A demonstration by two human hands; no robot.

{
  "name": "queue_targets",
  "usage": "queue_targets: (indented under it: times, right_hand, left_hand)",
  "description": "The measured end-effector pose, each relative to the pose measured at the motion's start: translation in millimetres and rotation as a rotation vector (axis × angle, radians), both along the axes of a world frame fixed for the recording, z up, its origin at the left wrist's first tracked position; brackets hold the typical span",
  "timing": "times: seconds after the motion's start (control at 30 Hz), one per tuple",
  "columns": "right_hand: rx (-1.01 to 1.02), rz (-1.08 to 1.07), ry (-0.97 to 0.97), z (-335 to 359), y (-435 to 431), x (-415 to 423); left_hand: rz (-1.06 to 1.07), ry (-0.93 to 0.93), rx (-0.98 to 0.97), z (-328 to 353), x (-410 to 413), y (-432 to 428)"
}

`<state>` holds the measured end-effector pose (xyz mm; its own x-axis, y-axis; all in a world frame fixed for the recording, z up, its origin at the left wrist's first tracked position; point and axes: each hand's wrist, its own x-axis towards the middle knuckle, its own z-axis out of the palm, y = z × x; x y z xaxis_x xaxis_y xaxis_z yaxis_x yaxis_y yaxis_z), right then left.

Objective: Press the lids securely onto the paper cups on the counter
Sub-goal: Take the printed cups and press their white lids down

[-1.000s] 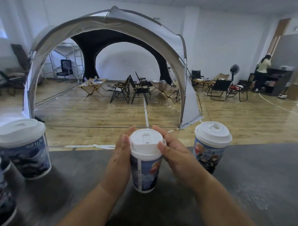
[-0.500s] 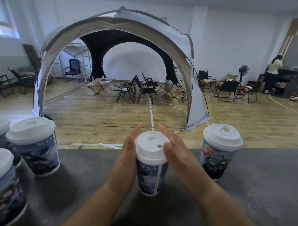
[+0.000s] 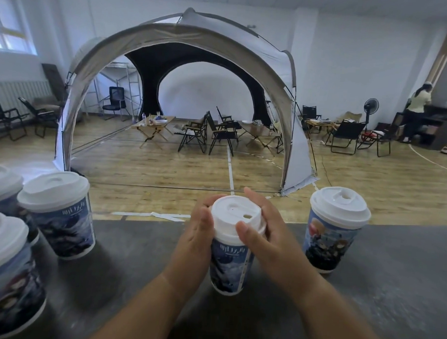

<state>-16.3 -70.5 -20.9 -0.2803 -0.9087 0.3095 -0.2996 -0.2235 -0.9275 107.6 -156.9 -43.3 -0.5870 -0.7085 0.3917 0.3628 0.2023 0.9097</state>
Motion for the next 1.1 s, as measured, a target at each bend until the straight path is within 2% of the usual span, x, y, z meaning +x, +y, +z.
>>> queue_targets:
  times: [0.13, 0.2, 0.27, 0.33, 0.4, 0.47, 0.53, 0.63, 0.7, 0.77, 0.87, 0.93, 1.03, 1.1]
  right_hand:
    - [-0.181, -0.093, -0.361, 10, 2, -6]
    - [-0.183, -0.100, -0.552, 12, 2, -12]
    - [-0.140, -0.076, -0.686, 11, 0, -13]
    - [-0.117, -0.106, -0.641, 8, -2, -14]
    - [-0.121, -0.172, -0.434, 8, -1, -15]
    - [-0.161, -0.215, -0.347, 10, 0, -18]
    - [-0.182, -0.211, -0.430, 7, -3, -23]
    - [-0.129, -0.080, -0.769, -1, -9, -27]
    - [-0.080, 0.003, -0.900, -7, -11, -28]
    - [-0.093, -0.008, -0.857, -6, -11, -29]
    - [-0.132, -0.115, -0.619, 3, -8, -28]
    - [-0.132, -0.164, -0.564, 5, -7, -28]
    - [-0.086, -0.109, -0.727, 0, -10, -27]
    - [-0.036, -0.064, -0.845, -4, -11, -23]
  left_hand:
    - [-0.257, -0.203, 0.091, 0, 5, -9]
    - [-0.427, -0.310, 0.178, 0, 5, -8]
    - [-0.485, -0.331, 0.307, -1, 4, -4]
    - [-0.438, -0.311, 0.382, -2, 0, 0]
    - [-0.375, -0.293, 0.396, -1, -4, 3]
    - [-0.349, -0.305, 0.402, -1, -7, 6]
    - [-0.420, -0.321, 0.478, 3, -6, 10]
    - [-0.591, -0.266, 0.623, 6, -2, 12]
    - [-0.639, -0.208, 0.642, 6, 0, 11]
    - [-0.581, -0.212, 0.597, 7, -2, 11]
    - [-0.371, -0.313, 0.476, 7, -7, 15]
    - [-0.343, -0.347, 0.458, 6, -8, 17]
    - [-0.542, -0.310, 0.538, 8, -3, 13]
    - [-0.597, -0.298, 0.572, 9, 1, 9]
